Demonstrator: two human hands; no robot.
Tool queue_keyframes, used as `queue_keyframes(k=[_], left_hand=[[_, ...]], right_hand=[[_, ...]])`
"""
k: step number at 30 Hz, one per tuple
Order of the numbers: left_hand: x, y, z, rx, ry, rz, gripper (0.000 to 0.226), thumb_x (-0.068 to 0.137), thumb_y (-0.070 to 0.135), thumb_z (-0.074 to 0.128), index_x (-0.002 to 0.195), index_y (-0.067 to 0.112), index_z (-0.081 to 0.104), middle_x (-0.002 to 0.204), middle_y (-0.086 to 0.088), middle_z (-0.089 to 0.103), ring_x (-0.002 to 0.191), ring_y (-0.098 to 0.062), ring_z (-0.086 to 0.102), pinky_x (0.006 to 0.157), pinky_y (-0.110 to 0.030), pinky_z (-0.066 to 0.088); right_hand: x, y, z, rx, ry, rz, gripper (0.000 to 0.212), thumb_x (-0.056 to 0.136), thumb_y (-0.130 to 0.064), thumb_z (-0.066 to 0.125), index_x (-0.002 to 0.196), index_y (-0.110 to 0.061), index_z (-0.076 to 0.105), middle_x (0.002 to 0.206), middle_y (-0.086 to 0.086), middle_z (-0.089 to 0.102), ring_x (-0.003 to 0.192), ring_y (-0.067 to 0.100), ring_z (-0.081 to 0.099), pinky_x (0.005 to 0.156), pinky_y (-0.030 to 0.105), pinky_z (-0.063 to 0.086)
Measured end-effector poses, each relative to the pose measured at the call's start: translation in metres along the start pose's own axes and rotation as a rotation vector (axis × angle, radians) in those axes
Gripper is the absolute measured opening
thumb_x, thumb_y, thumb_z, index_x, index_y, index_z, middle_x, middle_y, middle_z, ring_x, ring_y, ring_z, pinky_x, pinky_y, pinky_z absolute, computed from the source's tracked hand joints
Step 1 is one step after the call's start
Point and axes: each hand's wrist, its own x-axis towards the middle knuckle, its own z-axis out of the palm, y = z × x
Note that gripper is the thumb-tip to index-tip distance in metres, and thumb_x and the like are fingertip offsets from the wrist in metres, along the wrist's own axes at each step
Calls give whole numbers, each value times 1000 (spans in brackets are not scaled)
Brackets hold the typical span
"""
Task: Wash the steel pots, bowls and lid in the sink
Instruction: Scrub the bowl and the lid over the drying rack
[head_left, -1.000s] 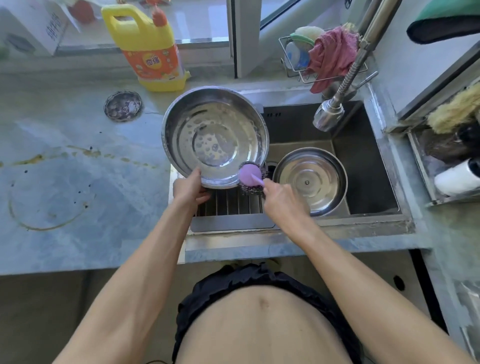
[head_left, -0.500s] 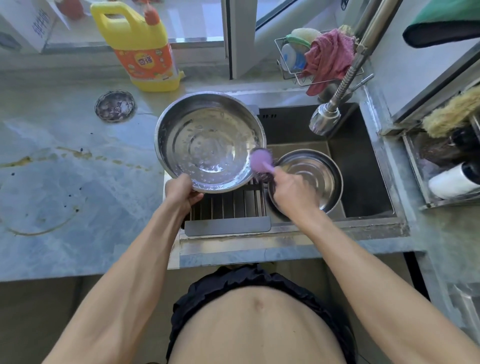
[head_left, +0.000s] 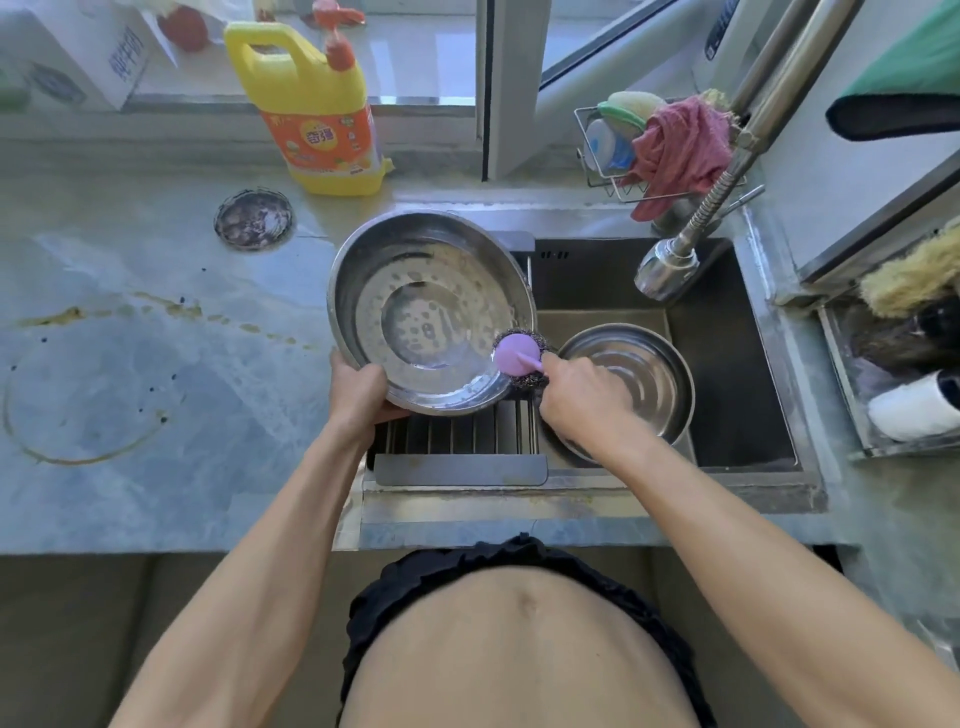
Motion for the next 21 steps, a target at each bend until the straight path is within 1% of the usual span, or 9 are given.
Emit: queue_keyframes(k=[3,8,11,13,15,17,18,20,21], left_hand=[[-4,7,-1,-45,15,-11,58,80,-3,44,133,21,46,118,-8,65,94,-32,72,61,-55,63],[-16,21,-4,-24,-39,-7,62,79,-4,45,133,25,41,116,-6,61,88,-30,71,54,-41,61],[-23,32,-5,32,-128,43,76,66,1,48,136,32,43,115,0,60,88,-31,71,54,-46,61],[-25,35,-2,49,-176,64,71,71,-7,47,133,29,48,113,-4,65,87,-33,72,55,-49,61],[-25,37,2,57,-200,84,64,75,-9,47,128,27,51,110,-6,69,87,-33,73,56,-50,61],[-22,40,8,47,-194,122,65,73,-2,49,130,27,53,109,-6,71,87,-31,75,57,-52,62],[-20,41,11,27,-184,134,66,73,1,49,134,26,53,112,-7,71,87,-30,75,56,-50,62],[-17,43,16,-51,-127,117,65,80,-2,48,140,22,50,117,-8,67,89,-27,72,50,-39,60],[-15,44,16,-88,-90,98,65,84,-5,46,142,22,49,118,-6,65,91,-25,70,48,-36,58]], right_hand=[[11,-3,-9,-38,47,-44,43,93,-8,41,134,-14,50,112,17,63,100,41,63,66,37,35],[44,-4,-28,-62,169,-25,41,100,-11,33,139,-14,46,110,18,57,96,41,62,68,38,37],[66,-9,-40,-34,168,-17,42,100,-11,33,139,-14,47,114,20,58,101,42,61,74,41,43],[79,-14,-46,13,150,-4,40,99,-11,38,137,-16,50,117,18,60,103,40,61,79,41,45],[83,-24,-46,137,155,-51,45,97,-8,44,138,-24,53,114,10,64,93,34,64,74,39,48],[78,-43,-45,320,92,-176,59,91,3,47,139,-31,54,112,5,68,74,23,63,63,37,53],[72,-54,-44,357,3,-242,58,90,5,48,135,-29,59,113,6,69,69,20,61,58,35,51],[61,-67,-44,226,-204,-336,36,88,2,48,111,-16,70,101,11,68,74,25,59,60,31,43],[57,-66,-47,123,-269,-328,26,88,-1,48,100,-11,68,93,12,65,79,29,57,64,30,42]])
